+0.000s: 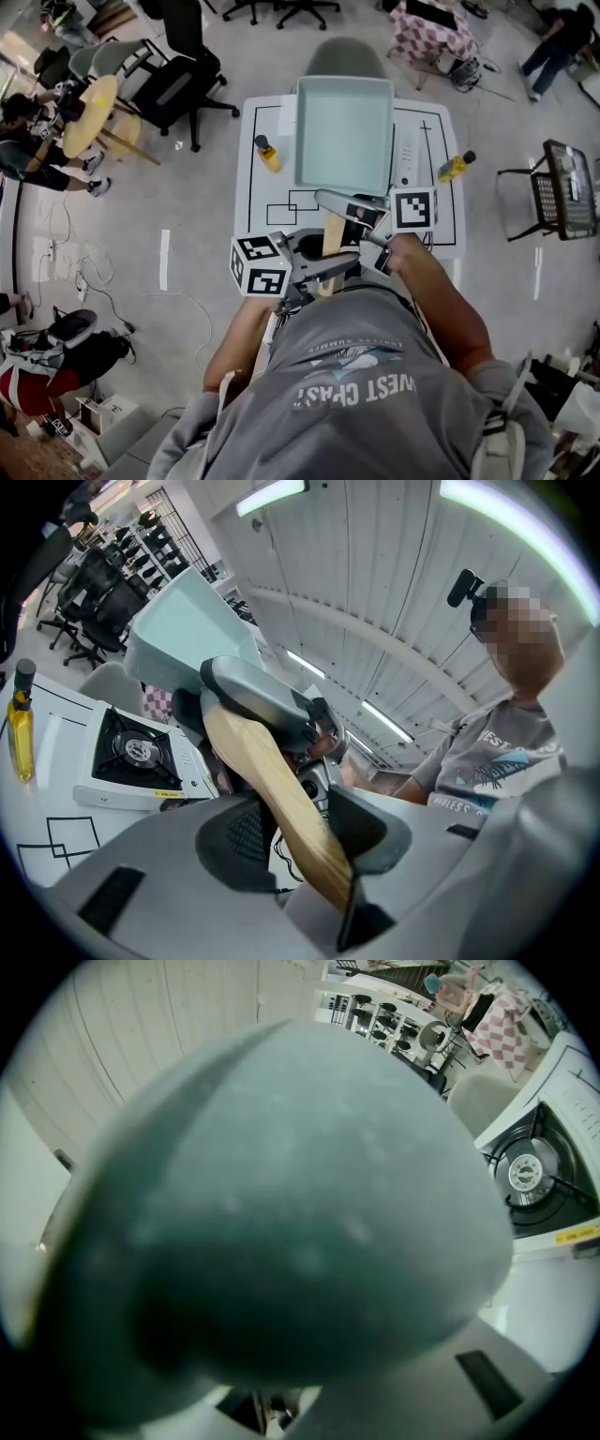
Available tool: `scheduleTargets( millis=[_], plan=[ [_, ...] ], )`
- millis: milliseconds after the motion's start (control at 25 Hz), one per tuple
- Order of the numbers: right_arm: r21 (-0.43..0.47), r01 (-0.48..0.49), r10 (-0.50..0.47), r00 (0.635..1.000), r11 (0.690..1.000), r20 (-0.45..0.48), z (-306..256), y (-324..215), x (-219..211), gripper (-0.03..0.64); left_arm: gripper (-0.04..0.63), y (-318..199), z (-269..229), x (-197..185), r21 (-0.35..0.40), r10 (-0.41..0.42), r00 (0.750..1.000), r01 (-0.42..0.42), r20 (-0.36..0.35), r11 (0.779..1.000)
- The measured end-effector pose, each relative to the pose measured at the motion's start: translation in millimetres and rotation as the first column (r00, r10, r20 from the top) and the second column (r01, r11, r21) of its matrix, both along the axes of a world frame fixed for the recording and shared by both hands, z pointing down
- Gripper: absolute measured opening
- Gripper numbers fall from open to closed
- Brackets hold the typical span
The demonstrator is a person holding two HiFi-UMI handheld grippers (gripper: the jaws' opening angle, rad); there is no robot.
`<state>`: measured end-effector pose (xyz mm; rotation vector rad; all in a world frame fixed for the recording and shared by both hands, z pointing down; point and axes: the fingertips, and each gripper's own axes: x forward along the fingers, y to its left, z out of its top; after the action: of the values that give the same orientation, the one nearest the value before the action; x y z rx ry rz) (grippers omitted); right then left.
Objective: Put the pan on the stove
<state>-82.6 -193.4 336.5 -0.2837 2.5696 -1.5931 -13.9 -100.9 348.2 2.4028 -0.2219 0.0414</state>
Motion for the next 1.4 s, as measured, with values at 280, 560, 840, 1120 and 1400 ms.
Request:
scheduleTargets(
  millis=[280, 560, 840, 1120, 1400],
  plan=[
    [-0.021, 0.019, -0.019, 1.000, 1.000, -0.001, 15.7, -28.8, 6.8, 0.140, 0.156, -29.9, 13.4, 8.7, -0.027, -0.019, 1.000, 0.019, -0.002, 0.999],
    [-0.065, 0.013, -0.013, 1.000, 0.998, -0.003, 35.5, -56.7, 15.5, 0.140, 0.156, -57.5, 29.6, 16.8, -0.068, -0.017, 1.000, 0.017, -0.004, 0.998],
    [-0.106, -0.003, 0.003, 1.000, 0.994, 0.001, 60.0, -82.5, 29.6, 0.140, 0.156, -81.4, 50.0, 29.0, -0.117, -0.004, 1.000, 0.004, 0.001, 0.993],
    [-0.159, -0.025, 0.024, 1.000, 0.987, -0.007, 91.2, -103.1, 41.7, 0.140, 0.156, -100.9, 74.7, 38.3, -0.171, 0.008, 1.000, -0.008, -0.002, 0.985],
    [-0.213, -0.042, 0.041, 0.999, 0.976, -0.008, 130.4, -117.3, 53.3, 0.140, 0.156, -114.0, 106.3, 46.7, -0.235, 0.015, 1.000, -0.015, -0.002, 0.972]
  ],
)
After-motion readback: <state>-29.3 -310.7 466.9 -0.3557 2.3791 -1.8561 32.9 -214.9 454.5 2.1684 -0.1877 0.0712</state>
